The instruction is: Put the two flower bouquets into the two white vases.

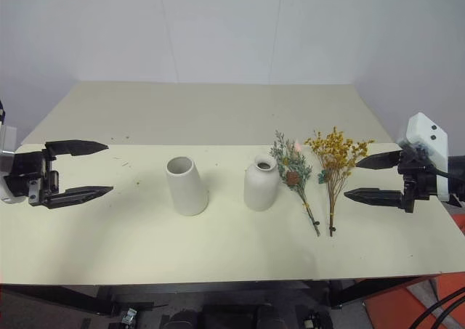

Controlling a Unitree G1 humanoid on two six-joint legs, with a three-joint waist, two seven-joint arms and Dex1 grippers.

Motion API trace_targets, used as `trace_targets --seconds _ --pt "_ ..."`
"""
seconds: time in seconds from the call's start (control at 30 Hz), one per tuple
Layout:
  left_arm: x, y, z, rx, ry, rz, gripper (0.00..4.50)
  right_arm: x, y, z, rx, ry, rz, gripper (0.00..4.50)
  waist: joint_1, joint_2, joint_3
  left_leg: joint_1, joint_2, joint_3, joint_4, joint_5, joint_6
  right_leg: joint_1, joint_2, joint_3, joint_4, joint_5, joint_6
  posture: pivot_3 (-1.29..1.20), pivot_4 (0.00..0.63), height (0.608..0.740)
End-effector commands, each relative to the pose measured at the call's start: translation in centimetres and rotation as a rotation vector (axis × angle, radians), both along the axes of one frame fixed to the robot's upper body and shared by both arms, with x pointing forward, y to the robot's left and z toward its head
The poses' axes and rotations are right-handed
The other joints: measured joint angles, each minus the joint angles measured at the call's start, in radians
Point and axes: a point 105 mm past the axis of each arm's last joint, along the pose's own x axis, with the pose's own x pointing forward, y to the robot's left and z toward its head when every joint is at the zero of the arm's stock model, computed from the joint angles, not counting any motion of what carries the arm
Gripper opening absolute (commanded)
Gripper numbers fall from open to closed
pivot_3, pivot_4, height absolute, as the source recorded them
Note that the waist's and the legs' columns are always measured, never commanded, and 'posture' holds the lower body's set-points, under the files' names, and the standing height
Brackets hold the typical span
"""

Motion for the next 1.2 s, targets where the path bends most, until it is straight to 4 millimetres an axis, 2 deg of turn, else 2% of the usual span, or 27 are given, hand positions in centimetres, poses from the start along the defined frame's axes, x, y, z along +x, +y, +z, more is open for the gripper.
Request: trace_targets --seconds 0.03,0.33,0.43,0.57,0.77,0.87,1.03,1.2 --pt "-0.5 -0.2 1.0 0.012 -0.037 -0.006 4.5 -0.1 0.2 1.3 0.003 -0.055 0.007 4.46 0.0 0.0 0.0 0.0 0.0 0.0 0.0 0.0 0.0 0.0 0.0 0.0 0.0 0.0 0.0 0.0 0.15 0.74" --pt "-0.4 -0.3 1.0 0.005 -0.041 0.0 4.5 -0.1 0.3 1.0 0.02 -0.065 -0.012 4.46 0.0 0.0 0.0 0.0 0.0 0.0 0.0 0.0 0.0 0.0 0.0 0.0 0.0 0.0 0.0 0.0 0.15 0.74" --pt "-0.3 -0.3 1.1 0.005 -0.043 0.001 4.5 0.7 -0.5 0.2 -0.006 -0.03 -0.133 4.46 0.0 0.0 0.0 0.0 0.0 0.0 0.0 0.0 0.0 0.0 0.0 0.0 0.0 0.0 0.0 0.0 0.15 0.74" --pt "-0.1 -0.4 1.1 0.004 -0.045 -0.004 4.5 2.3 -1.3 -1.9 -0.018 0.086 -0.344 4.46 -0.002 0.0 0.0 0.0 0.0 0.0 0.0 0.0 0.0 0.0 0.0 0.0 0.0 0.0 0.0 0.0 0.15 0.74" --pt "0.2 -0.9 1.2 0.004 -0.046 -0.023 4.5 5.2 -0.3 -1.8 0.189 0.365 -0.657 4.46 -0.025 0.0 0.0 0.001 0.0 0.001 0.0 0.0 0.0 0.0 0.0 0.002 0.002 -0.001 -0.003 0.0 0.15 0.74" --pt "0.3 -1.2 1.2 0.006 -0.043 -0.041 4.5 6.6 0.2 -1.9 0.202 0.441 -0.757 4.46 -0.025 0.0 0.0 -0.001 0.0 0.0 0.0 0.0 0.0 -0.002 0.0 0.001 0.001 0.0 -0.002 0.0 0.15 0.74" --pt "0.5 -1.8 1.4 0.004 -0.041 -0.065 4.5 7.7 1.0 -3.9 0.081 0.527 -0.822 4.46 -0.023 0.0 0.0 -0.004 -0.001 0.0 0.0 0.0 0.0 -0.003 0.0 0.001 0.0 0.001 -0.002 0.0 0.15 0.74" --pt "1.0 -2.3 1.4 0.012 -0.026 -0.049 4.5 8.2 0.6 -5.1 0.049 0.587 -0.869 4.46 -0.023 0.0 0.0 -0.003 -0.001 0.0 0.0 0.0 0.0 -0.003 0.0 0.001 0.0 0.001 -0.001 0.0 0.15 0.74"
